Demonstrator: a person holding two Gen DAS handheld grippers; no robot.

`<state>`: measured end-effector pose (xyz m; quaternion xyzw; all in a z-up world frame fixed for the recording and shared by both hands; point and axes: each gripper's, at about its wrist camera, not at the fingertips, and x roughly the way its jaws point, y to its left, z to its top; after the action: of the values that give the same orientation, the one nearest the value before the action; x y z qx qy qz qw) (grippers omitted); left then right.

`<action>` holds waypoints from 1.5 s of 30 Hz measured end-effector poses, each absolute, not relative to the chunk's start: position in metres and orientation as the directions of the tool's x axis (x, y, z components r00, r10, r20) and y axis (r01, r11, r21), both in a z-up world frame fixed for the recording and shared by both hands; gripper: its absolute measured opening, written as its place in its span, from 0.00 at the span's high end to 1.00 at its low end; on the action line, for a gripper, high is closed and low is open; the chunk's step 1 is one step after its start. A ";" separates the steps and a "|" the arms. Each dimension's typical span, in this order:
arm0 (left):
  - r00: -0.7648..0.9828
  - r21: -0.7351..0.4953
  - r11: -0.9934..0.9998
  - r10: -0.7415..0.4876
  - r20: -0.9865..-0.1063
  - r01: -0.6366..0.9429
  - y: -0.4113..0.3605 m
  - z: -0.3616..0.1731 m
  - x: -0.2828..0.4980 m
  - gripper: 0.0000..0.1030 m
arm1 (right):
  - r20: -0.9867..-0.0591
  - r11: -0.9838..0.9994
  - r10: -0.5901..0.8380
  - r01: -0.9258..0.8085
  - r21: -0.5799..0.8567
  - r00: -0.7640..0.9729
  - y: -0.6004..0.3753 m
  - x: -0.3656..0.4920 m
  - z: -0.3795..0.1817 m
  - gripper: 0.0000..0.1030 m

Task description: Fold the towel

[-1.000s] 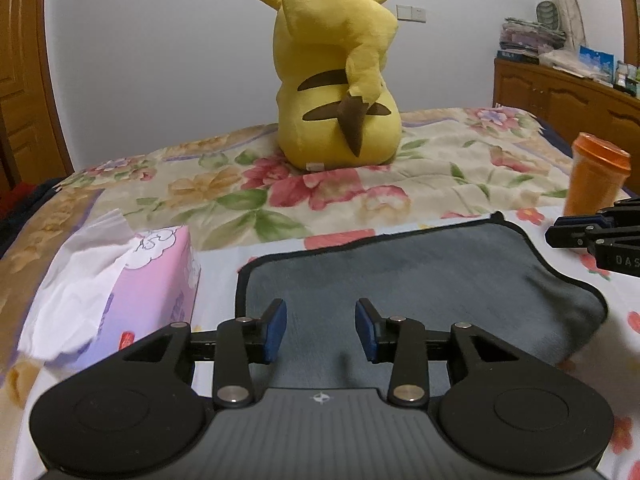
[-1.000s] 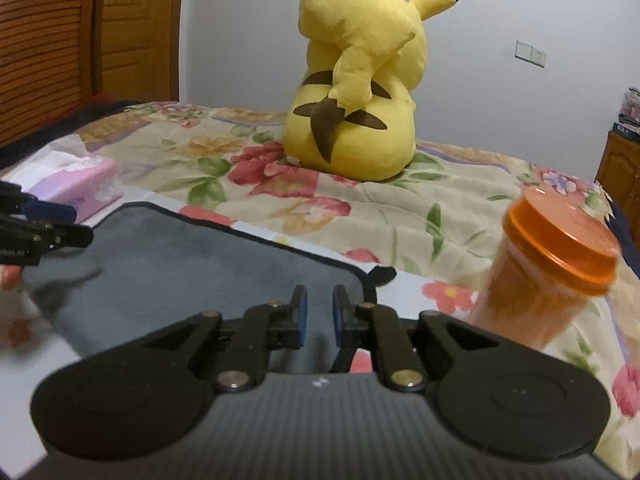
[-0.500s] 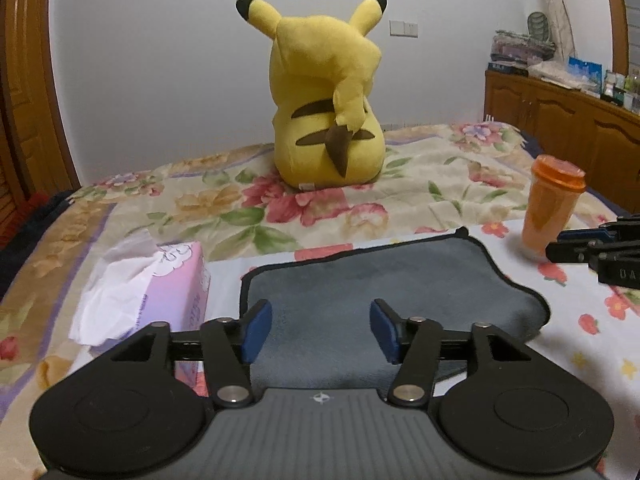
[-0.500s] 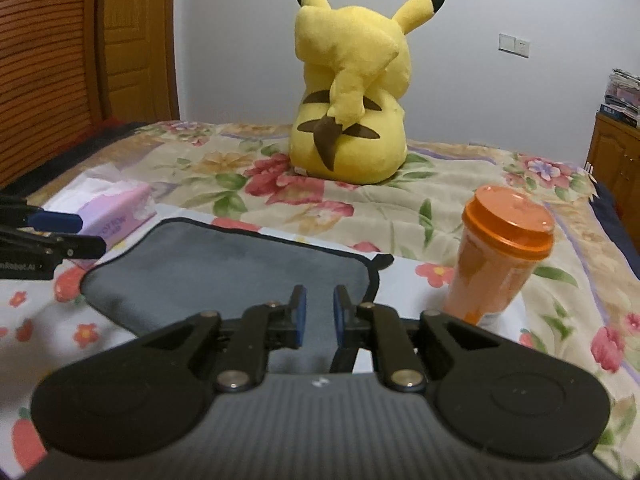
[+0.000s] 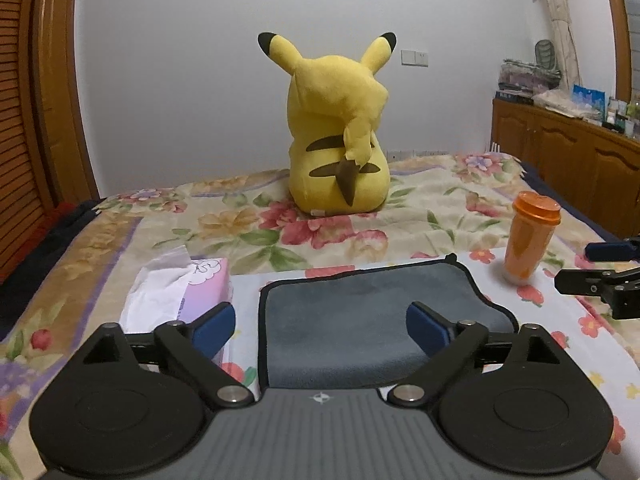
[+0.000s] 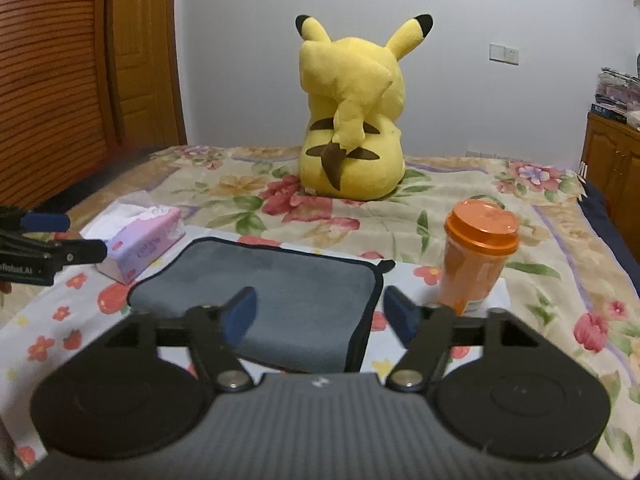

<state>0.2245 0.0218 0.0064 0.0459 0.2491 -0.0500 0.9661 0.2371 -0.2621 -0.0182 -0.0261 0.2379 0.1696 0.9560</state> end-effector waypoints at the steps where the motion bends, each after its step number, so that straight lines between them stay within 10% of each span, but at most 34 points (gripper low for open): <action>1: 0.872 0.067 0.990 -0.073 -0.484 0.120 0.021 0.008 0.221 0.03 | -0.460 0.942 0.310 -0.333 0.031 0.832 -0.263 0.235 -0.016 0.13; 5: 0.881 0.085 0.990 -0.062 -0.469 0.115 0.017 0.016 0.209 0.00 | -0.443 0.945 0.300 -0.325 0.021 0.845 -0.265 0.224 -0.009 0.00; 45: 0.884 0.074 0.994 -0.035 -0.466 0.079 -0.013 0.051 0.080 0.00 | -0.409 0.964 0.255 -0.265 0.033 0.876 -0.279 0.114 0.018 0.00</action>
<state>0.0801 -0.0131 0.0515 0.0455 0.2392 -0.0294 0.9695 0.1135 -0.2787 0.0179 -0.0119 0.2096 0.1344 0.9684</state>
